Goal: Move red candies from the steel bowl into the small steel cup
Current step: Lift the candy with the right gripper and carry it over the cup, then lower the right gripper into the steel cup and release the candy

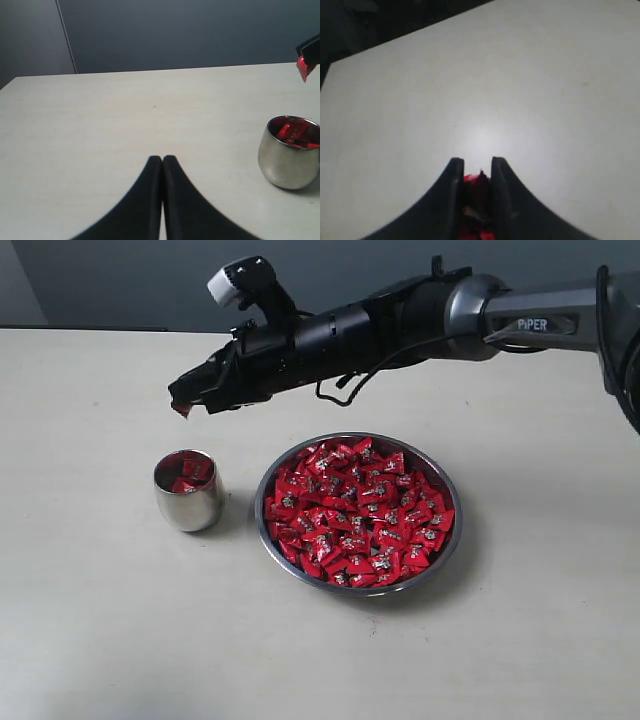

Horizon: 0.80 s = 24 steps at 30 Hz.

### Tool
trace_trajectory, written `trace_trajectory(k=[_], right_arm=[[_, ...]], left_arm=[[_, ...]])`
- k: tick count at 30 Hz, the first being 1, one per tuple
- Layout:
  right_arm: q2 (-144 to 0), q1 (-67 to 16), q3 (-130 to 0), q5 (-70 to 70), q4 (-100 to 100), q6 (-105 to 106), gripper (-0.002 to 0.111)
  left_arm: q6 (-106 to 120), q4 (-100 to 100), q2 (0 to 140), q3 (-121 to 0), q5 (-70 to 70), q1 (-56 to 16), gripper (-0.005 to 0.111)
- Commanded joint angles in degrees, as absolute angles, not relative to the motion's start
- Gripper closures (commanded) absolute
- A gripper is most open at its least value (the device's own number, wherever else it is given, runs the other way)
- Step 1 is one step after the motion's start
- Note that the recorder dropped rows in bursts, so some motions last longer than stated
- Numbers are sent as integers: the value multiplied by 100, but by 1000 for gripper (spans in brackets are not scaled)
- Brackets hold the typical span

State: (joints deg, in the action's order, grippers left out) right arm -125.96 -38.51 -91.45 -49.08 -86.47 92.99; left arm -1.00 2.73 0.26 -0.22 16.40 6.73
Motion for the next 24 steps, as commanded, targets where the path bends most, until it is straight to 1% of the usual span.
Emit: trace_trajectory(k=[1,7,16,24], right_arm=[[-12704,-3847,-9166,-5445,-8905,9765,109],[-12893,-3943,-9166,-6179,-8896,10136,109],[-13095,-4042,-9166,-6028,-8798,10772,109],[-13122,-4054,-9166,-5517,-8765,11200,109]], left_arm=[[-112,257,0,0,1629,677,106],[-112,257,0,0,1629,677,106],[-112,257,0,0,1629,677,106],[-112,257,0,0,1629,677,106]])
